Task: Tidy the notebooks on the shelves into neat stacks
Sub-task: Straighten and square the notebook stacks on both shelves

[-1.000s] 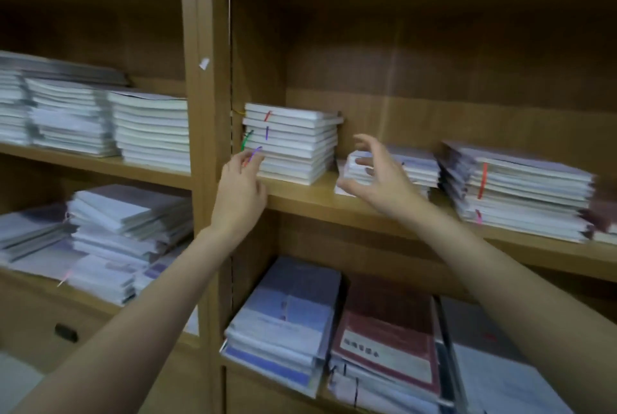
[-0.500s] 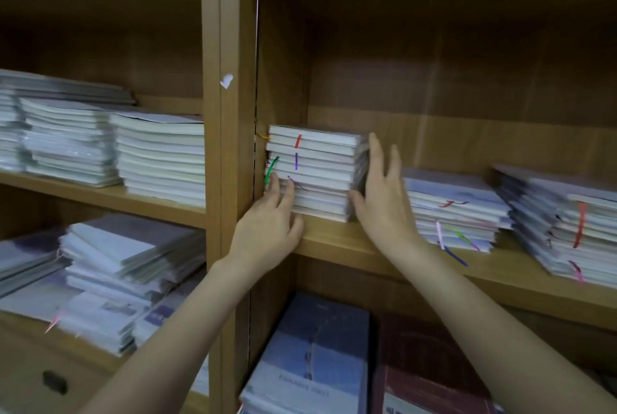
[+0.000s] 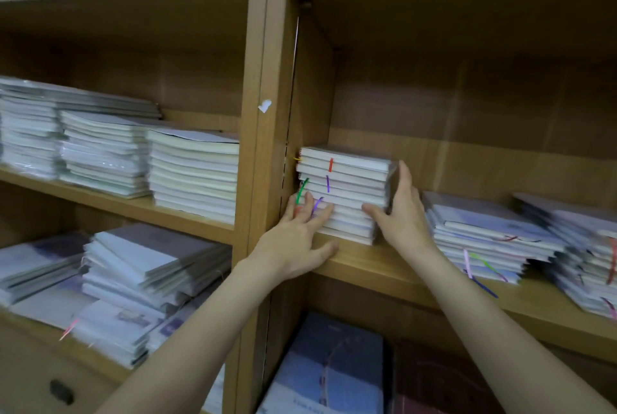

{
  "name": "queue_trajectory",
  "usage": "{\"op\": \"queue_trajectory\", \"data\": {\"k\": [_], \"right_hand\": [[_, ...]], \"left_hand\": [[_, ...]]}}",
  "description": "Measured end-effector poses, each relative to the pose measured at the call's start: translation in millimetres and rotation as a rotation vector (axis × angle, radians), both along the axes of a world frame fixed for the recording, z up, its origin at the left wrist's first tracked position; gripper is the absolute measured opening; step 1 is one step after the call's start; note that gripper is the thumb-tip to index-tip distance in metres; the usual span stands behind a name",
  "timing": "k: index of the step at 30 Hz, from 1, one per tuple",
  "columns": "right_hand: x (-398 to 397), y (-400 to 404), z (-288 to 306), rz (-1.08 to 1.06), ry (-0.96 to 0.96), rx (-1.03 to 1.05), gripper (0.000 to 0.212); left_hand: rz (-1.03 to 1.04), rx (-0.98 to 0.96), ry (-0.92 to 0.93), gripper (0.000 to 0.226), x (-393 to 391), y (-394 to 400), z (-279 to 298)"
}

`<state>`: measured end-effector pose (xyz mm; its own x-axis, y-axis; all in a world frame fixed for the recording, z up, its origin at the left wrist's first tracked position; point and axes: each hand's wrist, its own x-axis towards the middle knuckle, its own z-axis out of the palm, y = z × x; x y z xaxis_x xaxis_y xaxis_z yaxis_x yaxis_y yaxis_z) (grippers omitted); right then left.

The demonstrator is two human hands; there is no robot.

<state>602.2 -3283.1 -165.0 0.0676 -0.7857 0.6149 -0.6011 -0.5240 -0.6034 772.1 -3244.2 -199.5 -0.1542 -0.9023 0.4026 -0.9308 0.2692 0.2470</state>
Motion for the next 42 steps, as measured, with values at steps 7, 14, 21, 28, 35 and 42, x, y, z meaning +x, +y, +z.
{"op": "queue_trajectory", "data": {"k": [7, 14, 21, 28, 35, 42], "right_hand": [[-0.3, -7.8, -13.1, 0.050, 0.051, 0.090, 0.104], [-6.5, -4.1, -13.1, -0.022, 0.224, 0.130, 0.124], [-18.4, 3.8, -12.2, -0.093, 0.222, 0.185, 0.103], [-24.6, 0.4, -14.4, -0.084, 0.133, 0.220, 0.035], [-28.7, -3.7, -15.5, -0.032, -0.174, 0.201, 0.045], [-28.5, -8.0, -14.9, 0.026, -0.221, 0.167, 0.028]], "left_hand": [[0.125, -0.114, 0.303, 0.049, -14.5, 17.3, -2.2], [0.094, -0.045, 0.700, 0.040, -1.5, 17.1, 9.8], [0.129, 0.133, 0.781, 0.021, -4.6, 8.5, 25.8], [0.111, 0.129, 0.730, 0.038, -4.9, 6.9, 21.7], [-0.009, 0.051, 0.838, 0.050, -14.2, 4.3, 18.7], [-0.040, -0.064, 0.878, 0.048, -17.5, -3.2, 11.7]]}}
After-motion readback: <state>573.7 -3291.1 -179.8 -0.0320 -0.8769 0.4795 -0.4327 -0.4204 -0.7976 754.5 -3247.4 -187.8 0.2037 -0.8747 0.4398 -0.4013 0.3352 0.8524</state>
